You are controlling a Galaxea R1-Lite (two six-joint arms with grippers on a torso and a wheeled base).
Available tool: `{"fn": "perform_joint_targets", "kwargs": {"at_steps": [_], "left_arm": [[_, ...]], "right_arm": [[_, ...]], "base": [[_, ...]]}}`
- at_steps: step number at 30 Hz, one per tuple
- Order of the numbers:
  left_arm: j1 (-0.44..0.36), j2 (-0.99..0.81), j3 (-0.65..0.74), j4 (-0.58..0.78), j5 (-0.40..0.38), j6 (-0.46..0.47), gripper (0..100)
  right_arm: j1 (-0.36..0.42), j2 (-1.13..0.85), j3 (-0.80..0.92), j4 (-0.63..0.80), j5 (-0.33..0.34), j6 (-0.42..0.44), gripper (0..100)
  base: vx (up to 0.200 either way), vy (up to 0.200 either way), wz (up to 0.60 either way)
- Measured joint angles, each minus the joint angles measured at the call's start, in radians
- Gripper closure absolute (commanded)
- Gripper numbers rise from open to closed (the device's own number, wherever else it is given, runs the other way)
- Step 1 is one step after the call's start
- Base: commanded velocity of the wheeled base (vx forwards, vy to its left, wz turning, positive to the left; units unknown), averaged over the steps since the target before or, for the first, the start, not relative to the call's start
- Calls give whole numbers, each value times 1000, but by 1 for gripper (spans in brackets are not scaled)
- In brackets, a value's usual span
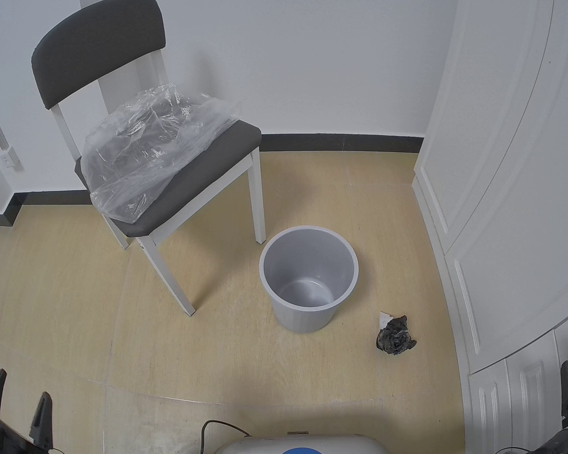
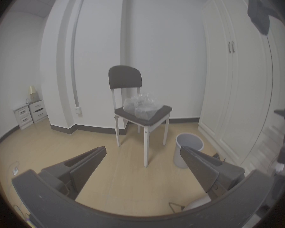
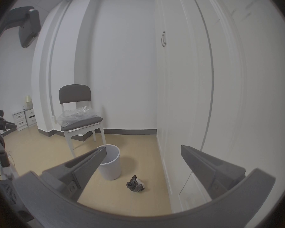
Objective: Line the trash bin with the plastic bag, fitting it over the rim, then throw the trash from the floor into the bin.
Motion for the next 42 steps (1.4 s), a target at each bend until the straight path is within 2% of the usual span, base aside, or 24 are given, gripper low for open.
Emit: {"fn": "perform_joint_targets", "kwargs": {"at_steps": [4,6,13,21,28,33,39,42], "left_arm": [[0,0,-43,-85,-14,-111,0],[-1,0,-79,-94,-29,-133,0],[-3,0,-128,-68,-63,-38,0],[-23,38,-184,-57,-64,-36,0],[-40,132,-247,-57,-57,-36,0],[-43,218,-279,-60,-55,-33,0],[-38,381,-343,-63,-48,-31,0],[-33,467,-384,-64,-25,-23,0]], "right_arm": [[1,0,5,-3,-2,5,0],[1,0,4,-3,0,4,0],[2,0,-37,28,24,2,0],[10,55,-114,62,28,10,0],[13,206,-248,48,29,72,0],[14,350,-337,-47,28,134,0],[13,568,-391,-305,21,212,0],[15,663,-406,-388,19,235,0]], "base": [[0,0,0],[0,0,0],[0,0,0],[0,0,0],[0,0,0],[0,0,0],[0,0,0],[0,0,0]]}}
